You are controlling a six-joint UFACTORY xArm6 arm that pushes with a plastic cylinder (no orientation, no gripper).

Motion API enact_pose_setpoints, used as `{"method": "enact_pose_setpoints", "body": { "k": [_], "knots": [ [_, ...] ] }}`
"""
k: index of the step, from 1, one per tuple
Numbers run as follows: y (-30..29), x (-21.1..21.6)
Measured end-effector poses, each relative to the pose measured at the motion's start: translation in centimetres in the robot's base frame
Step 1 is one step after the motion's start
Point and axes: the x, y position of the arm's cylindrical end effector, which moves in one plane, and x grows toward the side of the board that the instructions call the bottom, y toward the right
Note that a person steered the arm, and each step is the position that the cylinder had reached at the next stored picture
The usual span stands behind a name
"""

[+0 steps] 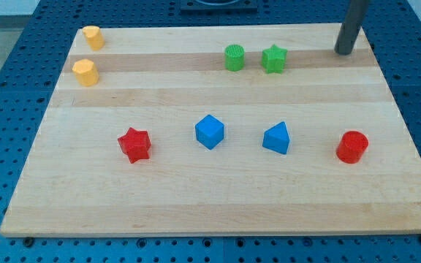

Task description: Move the green star to the top center of the board

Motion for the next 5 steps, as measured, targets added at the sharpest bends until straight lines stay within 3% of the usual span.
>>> {"method": "enact_pose_setpoints", "body": {
  "k": [2,5],
  "knots": [
    [-7.3,4.0],
    [-18.9,-5.3]
  ]
}}
